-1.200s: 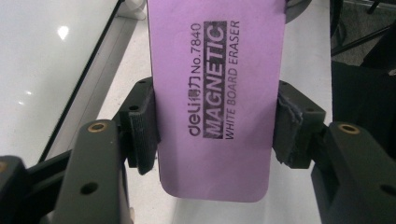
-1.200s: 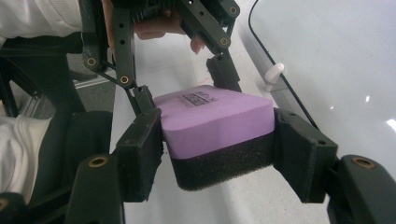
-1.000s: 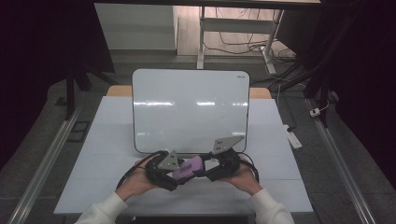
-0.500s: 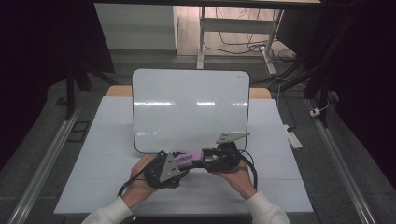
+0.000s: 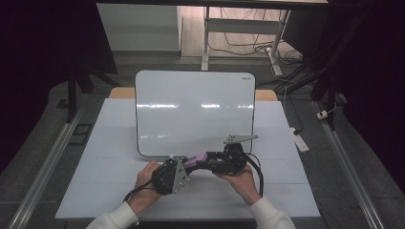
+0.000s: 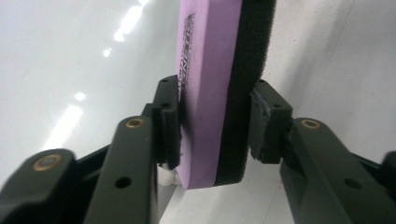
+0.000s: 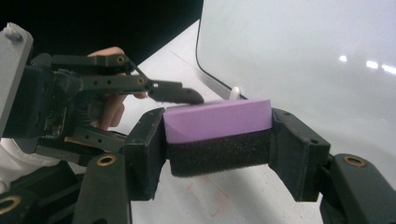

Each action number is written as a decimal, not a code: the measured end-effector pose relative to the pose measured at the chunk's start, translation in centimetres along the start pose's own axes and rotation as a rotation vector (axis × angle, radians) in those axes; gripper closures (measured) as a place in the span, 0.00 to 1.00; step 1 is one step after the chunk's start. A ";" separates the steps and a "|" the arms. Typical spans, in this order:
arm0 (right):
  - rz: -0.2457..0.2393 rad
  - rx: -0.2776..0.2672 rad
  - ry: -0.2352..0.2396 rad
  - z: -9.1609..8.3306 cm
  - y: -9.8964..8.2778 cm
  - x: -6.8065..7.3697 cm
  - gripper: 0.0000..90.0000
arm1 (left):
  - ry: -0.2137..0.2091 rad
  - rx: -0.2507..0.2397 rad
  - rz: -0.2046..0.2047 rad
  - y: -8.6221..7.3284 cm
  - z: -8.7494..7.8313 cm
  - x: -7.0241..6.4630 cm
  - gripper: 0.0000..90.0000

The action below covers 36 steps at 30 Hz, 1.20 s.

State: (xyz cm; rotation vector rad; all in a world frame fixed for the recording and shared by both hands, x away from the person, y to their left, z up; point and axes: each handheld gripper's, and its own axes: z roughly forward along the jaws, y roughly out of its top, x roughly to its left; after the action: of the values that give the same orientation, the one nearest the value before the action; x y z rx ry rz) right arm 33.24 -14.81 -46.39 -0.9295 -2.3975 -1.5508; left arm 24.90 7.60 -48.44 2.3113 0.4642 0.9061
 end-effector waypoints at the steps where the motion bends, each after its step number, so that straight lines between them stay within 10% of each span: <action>1: 0.003 -0.007 0.002 0.0 0.0 0.0 0.43 | -0.004 0.000 -0.006 0.0 0.0 0.1 0.69; 7: 0.035 -0.071 0.015 -0.4 0.2 -0.2 0.31 | -0.004 0.005 -0.091 -0.7 -0.5 1.4 0.71; 19: -0.052 -0.121 -0.141 -3.8 -1.1 -1.0 0.29 | 0.070 -0.021 -0.431 -4.3 -2.7 7.2 0.71; 28: -0.162 -0.126 -0.345 -7.7 -4.3 -2.4 0.31 | 0.086 -0.016 -0.569 -5.6 -2.3 9.0 0.71; 36: -0.168 -0.111 -0.402 -9.9 -6.4 -3.2 0.30 | 0.154 0.023 -0.627 -6.2 -1.3 9.7 0.71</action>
State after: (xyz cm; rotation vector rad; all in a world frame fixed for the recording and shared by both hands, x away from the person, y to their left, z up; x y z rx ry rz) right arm 30.19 -26.49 -48.19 -1.1889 -2.7454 -1.7079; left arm 30.19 17.74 -46.95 1.9263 1.1842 0.7565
